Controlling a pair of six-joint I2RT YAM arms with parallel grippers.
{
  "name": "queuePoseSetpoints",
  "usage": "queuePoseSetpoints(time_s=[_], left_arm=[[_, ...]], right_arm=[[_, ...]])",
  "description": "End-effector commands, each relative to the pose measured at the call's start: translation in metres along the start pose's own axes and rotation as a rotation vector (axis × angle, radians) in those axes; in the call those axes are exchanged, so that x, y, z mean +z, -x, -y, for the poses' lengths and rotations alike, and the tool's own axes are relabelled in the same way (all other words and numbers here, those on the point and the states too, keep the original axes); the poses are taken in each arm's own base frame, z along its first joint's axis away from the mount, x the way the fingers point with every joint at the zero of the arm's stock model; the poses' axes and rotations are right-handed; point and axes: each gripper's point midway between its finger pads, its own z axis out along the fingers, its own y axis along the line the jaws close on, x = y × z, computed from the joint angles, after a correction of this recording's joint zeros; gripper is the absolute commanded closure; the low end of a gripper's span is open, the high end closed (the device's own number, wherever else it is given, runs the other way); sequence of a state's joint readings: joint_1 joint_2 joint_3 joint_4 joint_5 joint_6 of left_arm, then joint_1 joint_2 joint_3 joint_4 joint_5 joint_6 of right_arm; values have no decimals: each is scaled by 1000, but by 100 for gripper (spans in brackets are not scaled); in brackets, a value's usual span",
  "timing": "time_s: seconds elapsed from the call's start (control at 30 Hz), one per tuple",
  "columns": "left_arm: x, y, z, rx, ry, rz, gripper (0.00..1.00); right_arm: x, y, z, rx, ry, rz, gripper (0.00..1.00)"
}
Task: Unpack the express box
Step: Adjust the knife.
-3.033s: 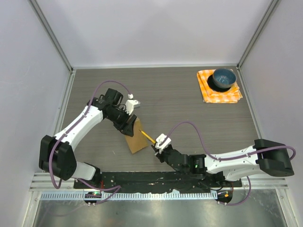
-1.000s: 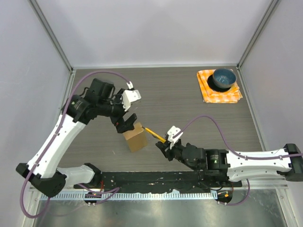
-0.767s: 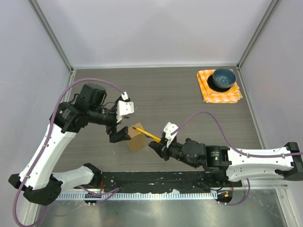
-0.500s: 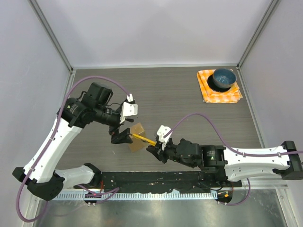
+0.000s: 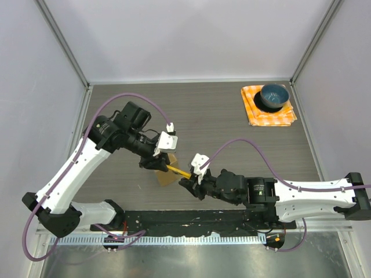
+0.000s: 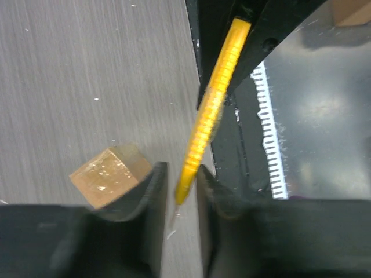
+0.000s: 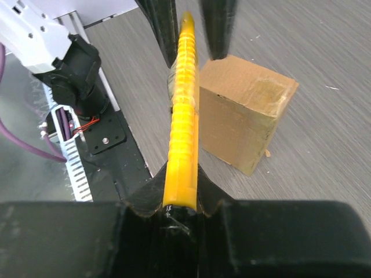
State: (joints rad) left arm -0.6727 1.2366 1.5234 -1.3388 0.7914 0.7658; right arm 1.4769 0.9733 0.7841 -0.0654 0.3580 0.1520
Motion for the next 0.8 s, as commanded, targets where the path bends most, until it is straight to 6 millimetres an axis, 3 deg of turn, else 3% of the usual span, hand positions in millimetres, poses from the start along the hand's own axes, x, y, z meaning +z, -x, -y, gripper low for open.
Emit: queuePoseSetpoints(time_s=[0.0,0.07,0.3,0.37,0.4,0.43,0.53,0.67,0.7,0.77], left_arm=[[-10,-9,31,-53,-77,-51,81],[-11,-11,29,-55,-66,-61,100],[-9,-10,31,-76,-73,-49,100],[-7,-4,28,-102,-59,-26,100],[-6,0,27,-117,-59,-8,100],[-5,6,24,-112,-54,18,100],[-8,32,21,-188,-92,140,100],[-20,63,11,-292,-131,285,100],[-22,68,11,-342,-143,304,100],[-26,81,8,-331,-164,357,100]], right_arm=[[-6,37,-2,18,15,95,99],[-9,38,0,20,10,98,99],[-17,52,10,11,-31,145,97],[-22,66,11,10,-30,192,83],[-25,71,12,10,-35,205,72],[-27,81,12,21,-30,244,54],[-40,99,13,55,-13,336,33],[-58,109,15,119,16,442,25],[-56,98,15,131,20,438,23],[-64,103,16,166,35,492,20]])
